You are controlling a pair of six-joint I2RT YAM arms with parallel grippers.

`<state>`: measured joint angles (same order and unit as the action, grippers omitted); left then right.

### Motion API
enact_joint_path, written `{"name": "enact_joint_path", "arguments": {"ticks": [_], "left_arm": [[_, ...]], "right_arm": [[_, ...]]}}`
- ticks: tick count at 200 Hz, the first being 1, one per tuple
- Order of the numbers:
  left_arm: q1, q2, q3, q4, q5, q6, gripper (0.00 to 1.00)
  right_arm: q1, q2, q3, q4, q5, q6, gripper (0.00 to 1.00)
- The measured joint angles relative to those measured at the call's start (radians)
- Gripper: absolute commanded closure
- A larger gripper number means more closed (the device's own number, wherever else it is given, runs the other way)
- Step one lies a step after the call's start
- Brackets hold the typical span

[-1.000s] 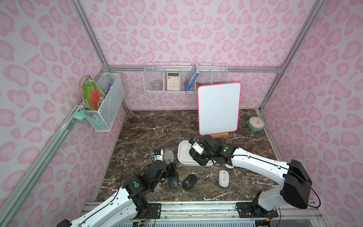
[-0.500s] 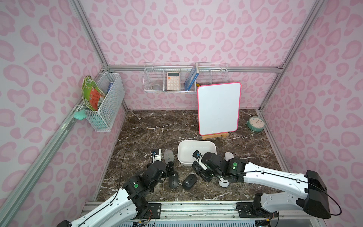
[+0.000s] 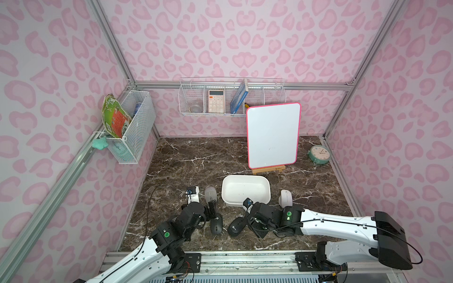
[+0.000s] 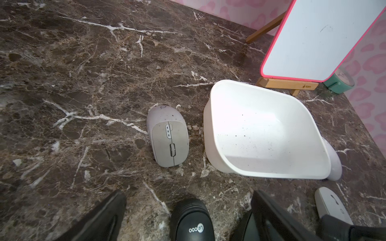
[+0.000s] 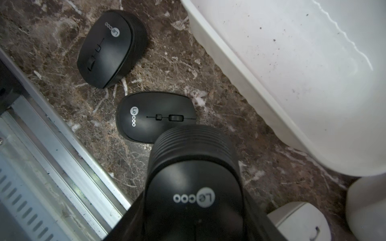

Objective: Take out the mouse from the storage box
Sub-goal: Place the mouse at the center of the board.

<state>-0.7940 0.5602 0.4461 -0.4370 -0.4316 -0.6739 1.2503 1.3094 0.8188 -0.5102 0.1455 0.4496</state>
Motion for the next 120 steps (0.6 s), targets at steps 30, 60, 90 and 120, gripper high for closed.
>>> {"name": "enact_joint_path", "arguments": {"ticks": [30, 60, 90, 120], "left_arm": [[0.000, -0.019, -0.007, -0.006, -0.007, -0.003, 0.02], [0.000, -0.016, -0.008, -0.005, -0.013, -0.003, 0.02], [0.000, 0.007, -0.008, -0.005, -0.021, -0.003, 0.02], [0.000, 0.031, -0.002, -0.004, -0.024, -0.005, 0.02]], "right_arm": [[0.003, 0.014, -0.036, 0.008, 0.000, 0.028, 0.49], [0.005, 0.032, -0.068, 0.035, 0.000, 0.050, 0.48], [0.004, 0.068, -0.099, 0.048, 0.001, 0.071, 0.48], [0.004, 0.084, -0.120, 0.070, 0.000, 0.077, 0.43]]}}
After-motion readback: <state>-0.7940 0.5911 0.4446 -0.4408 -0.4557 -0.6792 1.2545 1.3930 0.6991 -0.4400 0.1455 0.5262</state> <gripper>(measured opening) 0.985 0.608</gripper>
